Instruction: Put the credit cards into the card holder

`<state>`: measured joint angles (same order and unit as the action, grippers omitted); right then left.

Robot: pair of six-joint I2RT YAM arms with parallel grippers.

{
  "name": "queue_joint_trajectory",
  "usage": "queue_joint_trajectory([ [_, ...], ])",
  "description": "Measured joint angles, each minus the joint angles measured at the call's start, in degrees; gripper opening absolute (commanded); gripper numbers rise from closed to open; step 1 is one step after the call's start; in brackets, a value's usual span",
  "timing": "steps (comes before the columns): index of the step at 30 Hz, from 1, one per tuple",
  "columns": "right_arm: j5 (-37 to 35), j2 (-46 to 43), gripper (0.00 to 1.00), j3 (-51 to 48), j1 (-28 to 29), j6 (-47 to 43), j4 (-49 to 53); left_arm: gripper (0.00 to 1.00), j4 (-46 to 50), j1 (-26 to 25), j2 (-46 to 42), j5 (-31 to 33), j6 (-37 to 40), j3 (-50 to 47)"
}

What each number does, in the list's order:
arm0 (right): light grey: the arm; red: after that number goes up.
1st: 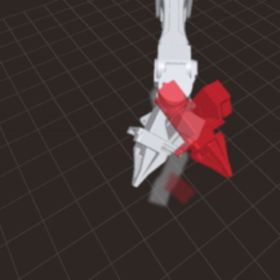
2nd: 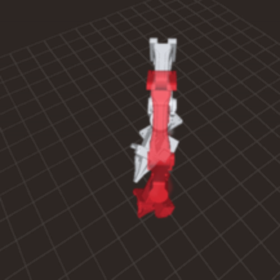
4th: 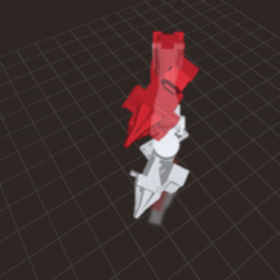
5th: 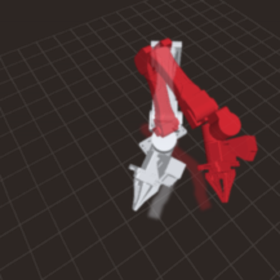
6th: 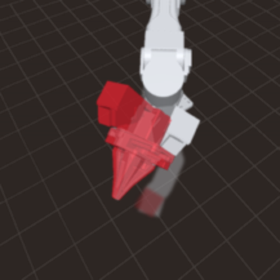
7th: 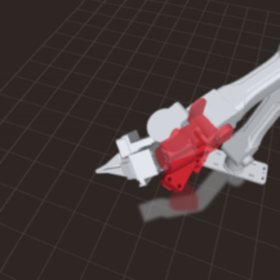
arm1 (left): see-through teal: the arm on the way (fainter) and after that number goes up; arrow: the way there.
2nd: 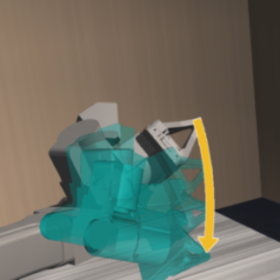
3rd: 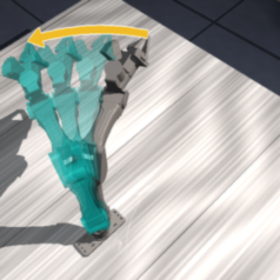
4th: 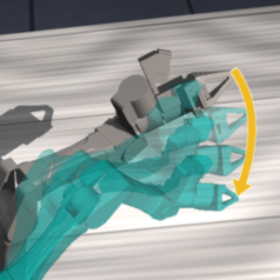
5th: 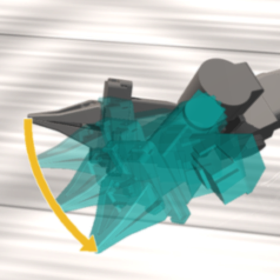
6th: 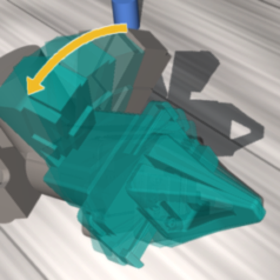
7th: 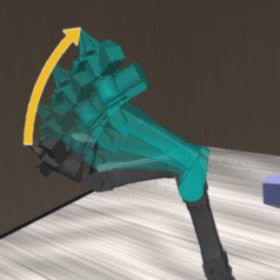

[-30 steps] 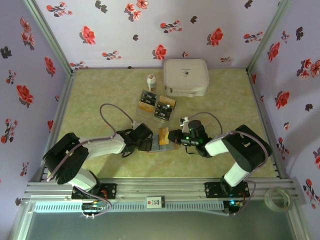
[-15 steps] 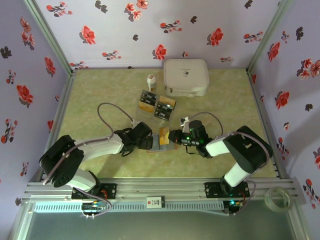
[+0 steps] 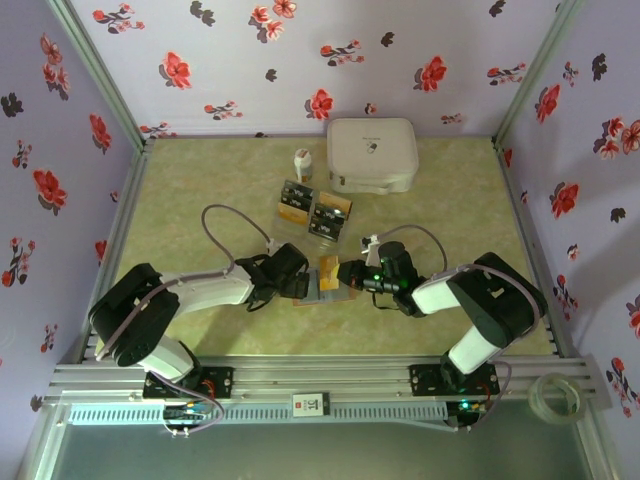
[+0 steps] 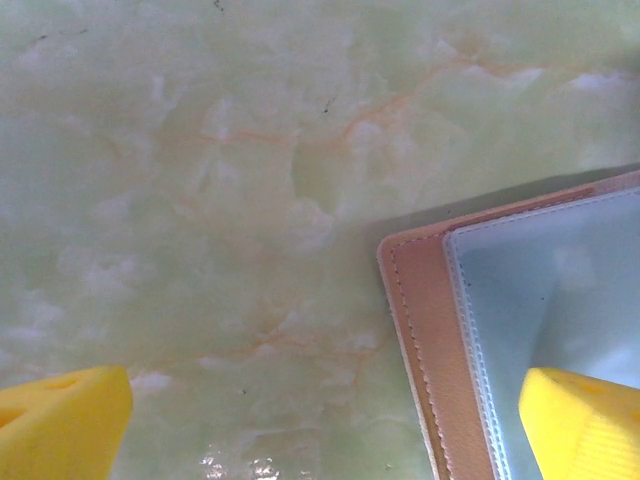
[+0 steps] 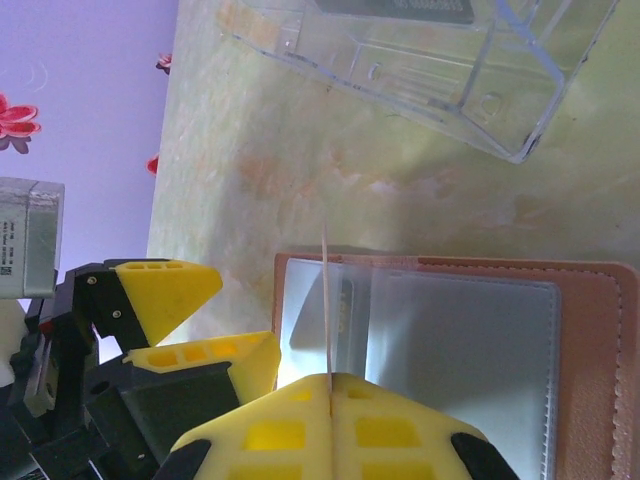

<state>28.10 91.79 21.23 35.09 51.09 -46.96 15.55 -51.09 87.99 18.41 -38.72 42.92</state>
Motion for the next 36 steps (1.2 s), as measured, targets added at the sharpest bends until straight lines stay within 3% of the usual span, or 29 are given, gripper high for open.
queue_joint_trajectory([
  [36,2.0,6.5,0.00,0.0,-0.3,2.5,-9.0,1.00,-2.1,0.0,-0.1,-0.1,-1.4,-1.7],
])
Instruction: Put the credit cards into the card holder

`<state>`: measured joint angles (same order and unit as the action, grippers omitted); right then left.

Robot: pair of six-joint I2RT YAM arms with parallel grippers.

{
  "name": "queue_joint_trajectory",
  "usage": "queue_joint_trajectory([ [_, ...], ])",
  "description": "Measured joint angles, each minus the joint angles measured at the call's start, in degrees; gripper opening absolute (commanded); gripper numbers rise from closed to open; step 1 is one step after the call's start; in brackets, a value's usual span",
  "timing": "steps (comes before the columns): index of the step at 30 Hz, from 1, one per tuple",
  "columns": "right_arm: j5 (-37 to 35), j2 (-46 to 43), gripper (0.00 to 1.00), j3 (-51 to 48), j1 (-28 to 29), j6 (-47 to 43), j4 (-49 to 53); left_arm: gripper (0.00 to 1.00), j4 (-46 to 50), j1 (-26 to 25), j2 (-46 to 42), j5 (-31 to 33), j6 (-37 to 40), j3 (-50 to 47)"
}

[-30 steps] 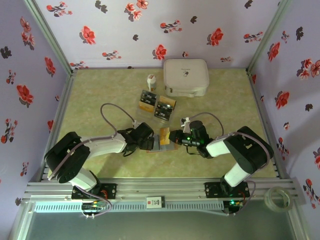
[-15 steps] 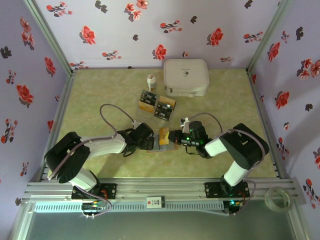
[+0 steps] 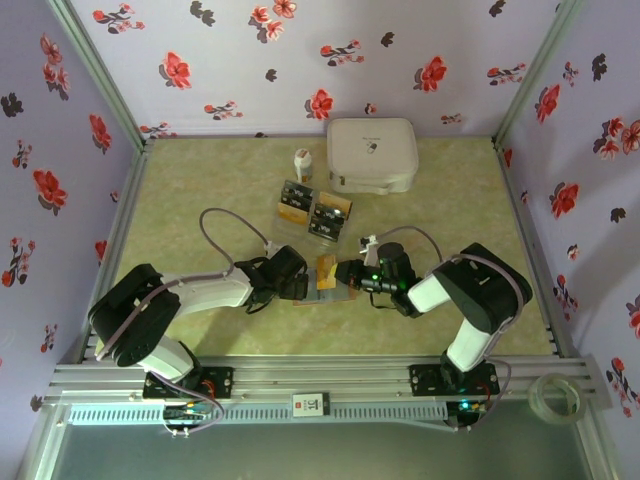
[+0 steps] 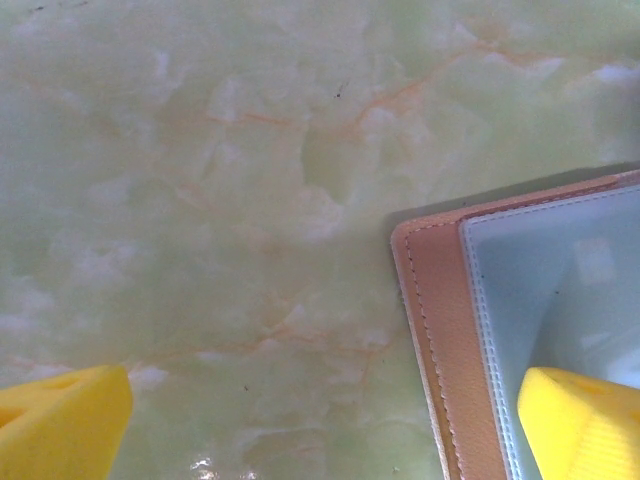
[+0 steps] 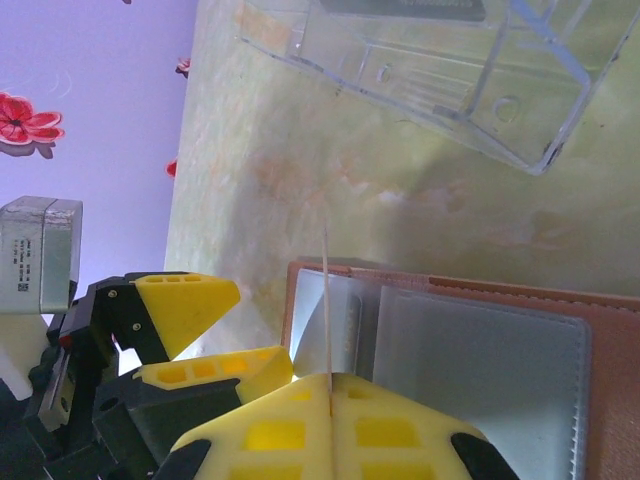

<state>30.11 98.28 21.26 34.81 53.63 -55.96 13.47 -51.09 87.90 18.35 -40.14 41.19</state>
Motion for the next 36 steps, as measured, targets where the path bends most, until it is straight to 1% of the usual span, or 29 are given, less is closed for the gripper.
queue_joint_trajectory([
  [12,0.9,2.8,0.00,-1.0,0.0,1.8,-4.1,1.00,0.0,0.0,0.0,-0.1,0.0,0.0],
  [20,1.1,3.0,0.00,-1.9,0.0,2.2,-5.9,1.00,0.0,0.0,0.0,-0.1,0.0,0.0],
  [36,1.0,2.3,0.00,-2.4,-1.6,2.1,-5.4,1.00,0.0,0.0,-0.2,-0.1,0.0,-0.1],
])
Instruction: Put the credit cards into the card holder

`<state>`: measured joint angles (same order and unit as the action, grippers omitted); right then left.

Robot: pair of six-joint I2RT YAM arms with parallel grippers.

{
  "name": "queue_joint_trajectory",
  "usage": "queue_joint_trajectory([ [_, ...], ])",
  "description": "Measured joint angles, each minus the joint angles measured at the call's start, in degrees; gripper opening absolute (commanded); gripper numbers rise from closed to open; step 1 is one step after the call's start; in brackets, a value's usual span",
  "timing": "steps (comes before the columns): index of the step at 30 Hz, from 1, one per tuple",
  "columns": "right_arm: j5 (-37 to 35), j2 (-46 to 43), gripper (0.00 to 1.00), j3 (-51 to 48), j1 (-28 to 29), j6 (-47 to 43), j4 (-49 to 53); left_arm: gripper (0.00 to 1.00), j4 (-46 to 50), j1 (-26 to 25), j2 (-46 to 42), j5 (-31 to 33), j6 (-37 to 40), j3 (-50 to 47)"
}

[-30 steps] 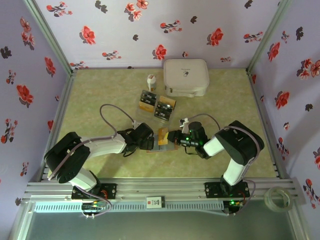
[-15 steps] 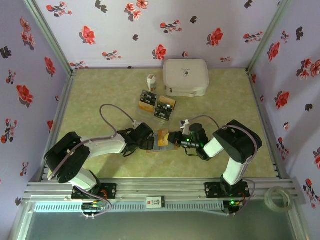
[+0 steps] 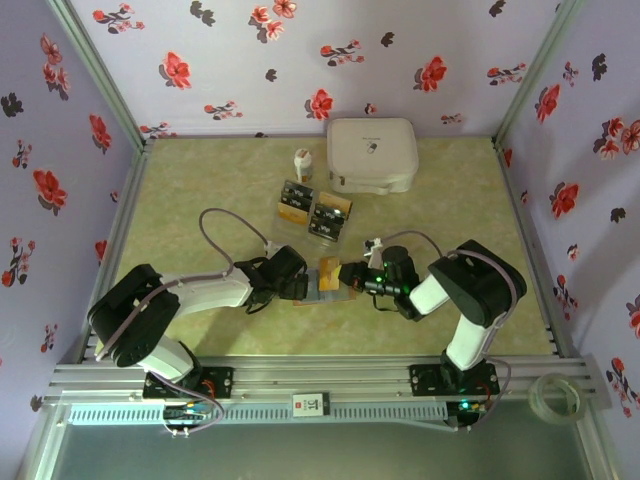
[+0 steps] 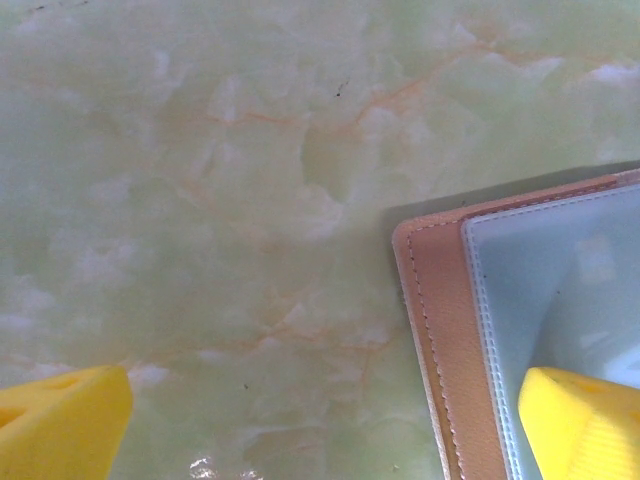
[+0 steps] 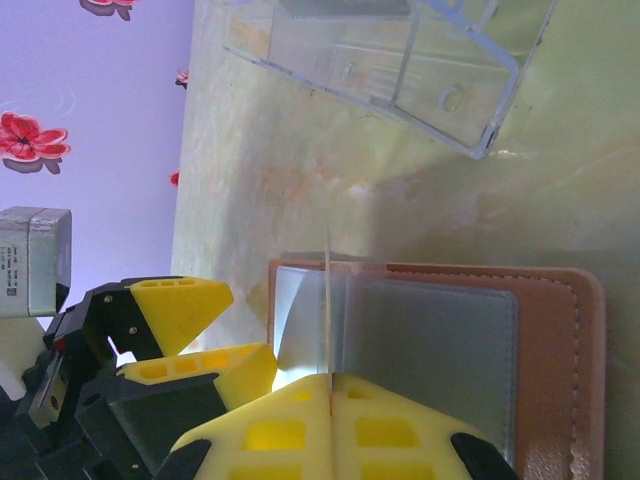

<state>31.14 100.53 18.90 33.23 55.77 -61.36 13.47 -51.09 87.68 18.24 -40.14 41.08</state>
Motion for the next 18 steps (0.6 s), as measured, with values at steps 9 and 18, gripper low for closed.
queue_joint_trajectory([
  [9,0.5,-0.1,0.00,0.0,0.0,0.0,0.3,1.00,0.0,0.0,0.0,0.0,0.0,0.0],
  [18,1.1,1.4,0.00,0.0,0.0,0.5,-0.9,1.00,-0.2,0.0,0.0,0.0,0.0,-0.2],
])
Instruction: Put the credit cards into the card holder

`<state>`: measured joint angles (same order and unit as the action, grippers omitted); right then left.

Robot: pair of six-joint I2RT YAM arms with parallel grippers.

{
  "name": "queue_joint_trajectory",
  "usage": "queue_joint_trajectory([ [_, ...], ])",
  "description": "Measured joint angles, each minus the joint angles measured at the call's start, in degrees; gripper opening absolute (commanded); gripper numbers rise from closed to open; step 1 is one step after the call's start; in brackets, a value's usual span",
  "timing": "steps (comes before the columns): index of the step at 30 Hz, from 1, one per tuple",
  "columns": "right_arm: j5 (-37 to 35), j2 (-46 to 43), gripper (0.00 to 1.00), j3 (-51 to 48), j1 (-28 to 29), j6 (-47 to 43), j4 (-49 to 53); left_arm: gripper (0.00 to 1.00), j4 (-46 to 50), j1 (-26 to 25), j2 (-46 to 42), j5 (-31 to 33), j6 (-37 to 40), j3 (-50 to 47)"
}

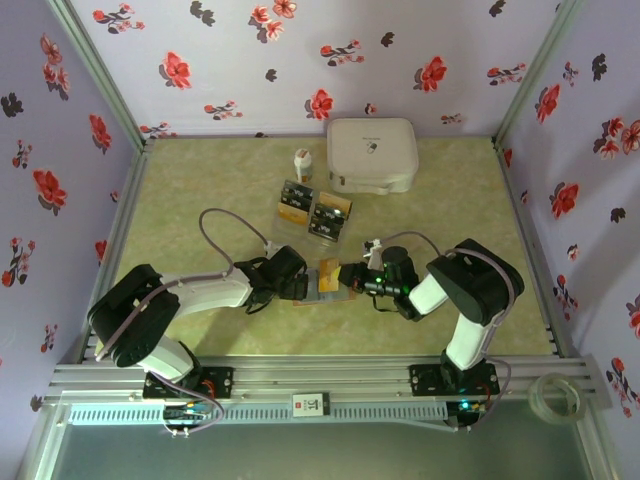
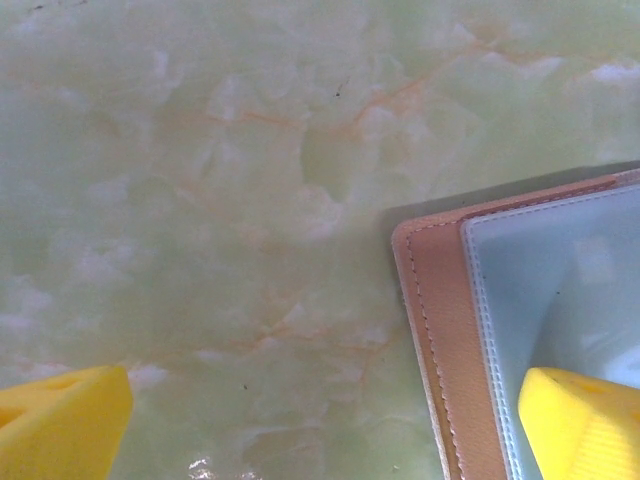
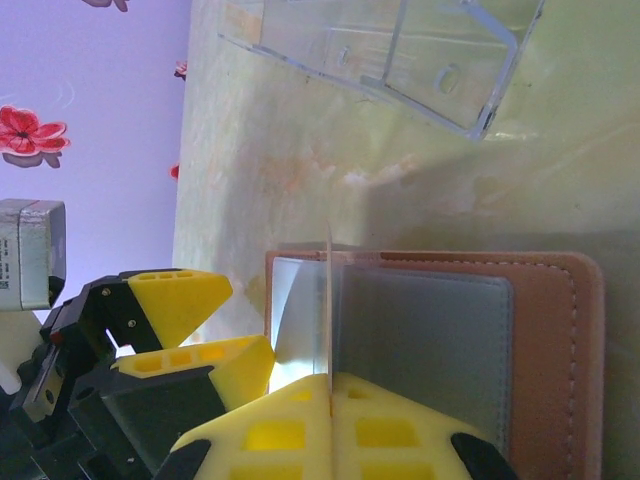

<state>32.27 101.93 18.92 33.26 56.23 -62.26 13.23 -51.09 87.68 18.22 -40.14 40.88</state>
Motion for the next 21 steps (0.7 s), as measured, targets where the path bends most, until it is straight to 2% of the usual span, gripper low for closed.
queue_joint_trajectory([
  [21,1.2,2.6,0.00,0.7,1.0,1.3,-2.4,1.00,-0.8,0.0,-0.3,0.0,0.0,-0.5],
])
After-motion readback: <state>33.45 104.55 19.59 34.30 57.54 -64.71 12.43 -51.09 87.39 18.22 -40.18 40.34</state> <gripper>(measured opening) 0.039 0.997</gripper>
